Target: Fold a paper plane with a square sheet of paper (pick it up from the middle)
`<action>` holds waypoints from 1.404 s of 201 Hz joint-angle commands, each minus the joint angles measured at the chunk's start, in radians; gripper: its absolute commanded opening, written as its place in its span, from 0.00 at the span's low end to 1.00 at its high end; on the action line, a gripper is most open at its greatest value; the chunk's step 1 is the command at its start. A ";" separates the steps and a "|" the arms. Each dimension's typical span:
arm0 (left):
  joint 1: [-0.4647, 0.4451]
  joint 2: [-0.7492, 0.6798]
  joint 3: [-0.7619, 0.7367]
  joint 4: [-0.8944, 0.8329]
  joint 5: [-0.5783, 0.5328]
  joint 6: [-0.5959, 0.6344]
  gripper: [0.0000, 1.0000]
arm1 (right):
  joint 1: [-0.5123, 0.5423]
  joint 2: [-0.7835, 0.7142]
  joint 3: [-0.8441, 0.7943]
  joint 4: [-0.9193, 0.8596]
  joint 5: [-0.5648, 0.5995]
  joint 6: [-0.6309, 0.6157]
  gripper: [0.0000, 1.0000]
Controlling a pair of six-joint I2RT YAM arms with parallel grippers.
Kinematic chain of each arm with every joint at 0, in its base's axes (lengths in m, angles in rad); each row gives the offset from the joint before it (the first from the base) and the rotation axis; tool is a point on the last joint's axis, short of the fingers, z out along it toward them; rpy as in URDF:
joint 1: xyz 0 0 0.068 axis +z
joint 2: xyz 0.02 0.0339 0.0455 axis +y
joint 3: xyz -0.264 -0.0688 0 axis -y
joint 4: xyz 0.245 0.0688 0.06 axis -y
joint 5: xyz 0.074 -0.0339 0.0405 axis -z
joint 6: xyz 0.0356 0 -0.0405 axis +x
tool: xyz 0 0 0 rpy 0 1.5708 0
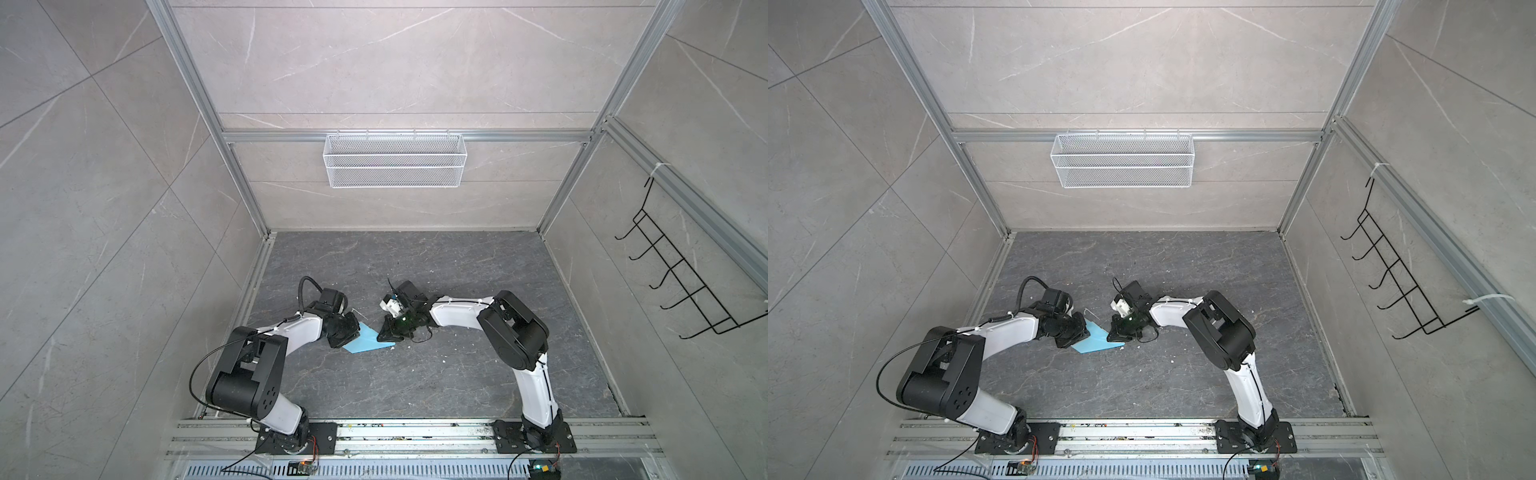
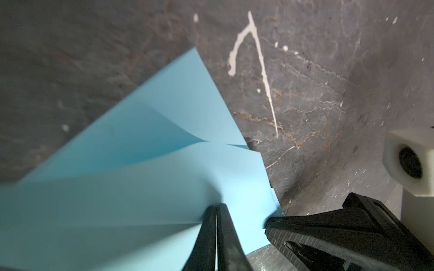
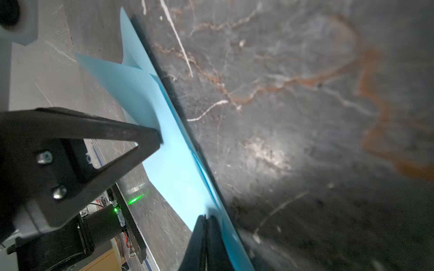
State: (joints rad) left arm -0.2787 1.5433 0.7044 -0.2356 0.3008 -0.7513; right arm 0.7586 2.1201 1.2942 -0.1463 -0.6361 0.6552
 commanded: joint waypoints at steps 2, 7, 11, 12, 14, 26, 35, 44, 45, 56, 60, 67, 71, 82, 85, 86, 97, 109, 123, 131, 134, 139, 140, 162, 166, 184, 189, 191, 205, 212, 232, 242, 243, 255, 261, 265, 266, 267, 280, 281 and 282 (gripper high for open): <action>0.055 0.008 -0.023 -0.072 -0.033 0.044 0.10 | -0.007 0.063 -0.024 -0.138 0.089 -0.014 0.08; 0.064 0.008 -0.023 -0.075 -0.033 0.048 0.10 | -0.007 0.063 -0.024 -0.138 0.090 -0.013 0.08; 0.071 0.008 -0.023 -0.076 -0.033 0.055 0.10 | -0.007 0.063 -0.024 -0.138 0.090 -0.013 0.08; 0.073 0.008 -0.023 -0.077 -0.033 0.056 0.10 | -0.007 0.063 -0.024 -0.138 0.090 -0.014 0.08; 0.077 0.008 -0.022 -0.079 -0.034 0.058 0.10 | -0.007 0.063 -0.024 -0.138 0.090 -0.013 0.08; 0.094 0.009 -0.016 -0.093 -0.042 0.073 0.10 | -0.007 0.063 -0.025 -0.139 0.090 -0.013 0.08; 0.107 0.012 -0.013 -0.099 -0.044 0.082 0.10 | -0.007 0.062 -0.024 -0.138 0.090 -0.013 0.09; 0.121 0.014 -0.010 -0.105 -0.046 0.091 0.10 | -0.007 0.063 -0.024 -0.140 0.089 -0.014 0.08; 0.121 0.014 -0.010 -0.106 -0.045 0.091 0.10 | -0.007 0.063 -0.024 -0.140 0.089 -0.013 0.08; 0.136 0.015 -0.010 -0.112 -0.051 0.099 0.10 | -0.007 0.063 -0.025 -0.139 0.090 -0.014 0.09; 0.140 0.015 -0.010 -0.114 -0.052 0.103 0.10 | -0.007 0.063 -0.025 -0.140 0.089 -0.013 0.08; 0.150 0.016 -0.009 -0.120 -0.055 0.109 0.10 | -0.007 0.063 -0.025 -0.141 0.090 -0.013 0.08; 0.156 0.017 -0.009 -0.120 -0.055 0.112 0.10 | -0.007 0.063 -0.024 -0.141 0.090 -0.014 0.08; 0.175 0.020 -0.010 -0.124 -0.055 0.120 0.10 | -0.007 0.062 -0.024 -0.142 0.090 -0.014 0.08; 0.179 0.021 -0.008 -0.124 -0.055 0.122 0.10 | -0.008 0.063 -0.023 -0.141 0.090 -0.013 0.08; 0.181 0.021 -0.008 -0.124 -0.055 0.122 0.10 | -0.007 0.063 -0.023 -0.141 0.090 -0.013 0.09; 0.199 0.023 -0.007 -0.126 -0.056 0.129 0.10 | -0.007 0.064 -0.022 -0.143 0.090 -0.015 0.08; 0.215 0.027 -0.006 -0.129 -0.057 0.133 0.10 | -0.008 0.064 -0.021 -0.146 0.091 -0.015 0.08; 0.228 0.032 -0.006 -0.129 -0.057 0.133 0.10 | -0.008 0.064 -0.019 -0.148 0.090 -0.016 0.08; 0.235 0.034 -0.008 -0.131 -0.060 0.129 0.10 | -0.006 0.064 -0.018 -0.149 0.090 -0.017 0.08; 0.237 0.033 -0.009 -0.131 -0.059 0.126 0.10 | -0.008 0.065 -0.017 -0.149 0.091 -0.017 0.08; 0.241 0.033 -0.012 -0.130 -0.059 0.123 0.10 | -0.008 0.066 -0.018 -0.149 0.090 -0.017 0.08; 0.242 0.032 -0.013 -0.130 -0.059 0.123 0.10 | -0.008 0.065 -0.017 -0.149 0.090 -0.017 0.08; 0.260 0.012 -0.029 -0.128 -0.066 0.112 0.10 | -0.007 0.065 -0.013 -0.148 0.090 -0.015 0.08; 0.264 0.006 -0.031 -0.132 -0.067 0.111 0.10 | -0.008 0.066 -0.014 -0.151 0.090 -0.015 0.08; 0.273 -0.026 -0.032 -0.147 -0.077 0.108 0.10 | -0.007 0.066 -0.011 -0.154 0.090 -0.016 0.08; 0.276 -0.034 -0.033 -0.152 -0.081 0.109 0.10 | -0.007 0.066 -0.011 -0.153 0.090 -0.017 0.09; 0.277 -0.038 -0.032 -0.155 -0.084 0.109 0.10 | -0.007 0.066 -0.010 -0.154 0.090 -0.018 0.08; 0.280 -0.066 -0.023 -0.177 -0.101 0.111 0.11 | -0.008 0.066 -0.009 -0.154 0.090 -0.017 0.09; 0.280 -0.079 -0.016 -0.188 -0.106 0.116 0.11 | -0.007 0.066 -0.008 -0.154 0.090 -0.018 0.08; 0.279 -0.121 0.014 -0.217 -0.089 0.144 0.12 | -0.007 0.066 -0.007 -0.153 0.089 -0.017 0.09; 0.279 -0.145 0.022 -0.222 -0.061 0.145 0.12 | -0.007 0.066 -0.006 -0.154 0.089 -0.017 0.08; 0.279 -0.148 0.023 -0.222 -0.058 0.145 0.12 | -0.007 0.066 -0.006 -0.154 0.090 -0.018 0.08; 0.267 -0.180 0.029 -0.219 -0.021 0.140 0.13 | -0.007 0.066 -0.006 -0.152 0.090 -0.016 0.08; 0.258 -0.200 0.030 -0.219 -0.009 0.132 0.13 | -0.008 0.066 -0.006 -0.152 0.090 -0.016 0.09; 0.248 -0.210 0.030 -0.217 -0.004 0.125 0.13 | -0.007 0.066 -0.006 -0.152 0.089 -0.016 0.09; 0.246 -0.213 0.029 -0.216 -0.003 0.124 0.13 | -0.007 0.066 -0.008 -0.153 0.090 -0.016 0.09; 0.243 -0.215 0.029 -0.215 -0.001 0.122 0.13 | -0.007 0.066 -0.007 -0.153 0.090 -0.016 0.09; 0.188 -0.239 0.026 -0.203 0.007 0.103 0.13 | -0.007 0.066 -0.006 -0.152 0.090 -0.015 0.09; 0.183 -0.240 0.026 -0.201 0.006 0.102 0.13 | -0.007 0.066 -0.005 -0.152 0.090 -0.014 0.09; 0.179 -0.240 0.027 -0.201 0.005 0.101 0.14 | -0.007 0.066 -0.005 -0.152 0.089 -0.014 0.09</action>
State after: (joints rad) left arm -0.0292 1.3617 0.6994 -0.4236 0.2634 -0.6437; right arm 0.7586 2.1231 1.3075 -0.1684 -0.6346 0.6548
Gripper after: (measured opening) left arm 0.132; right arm 0.087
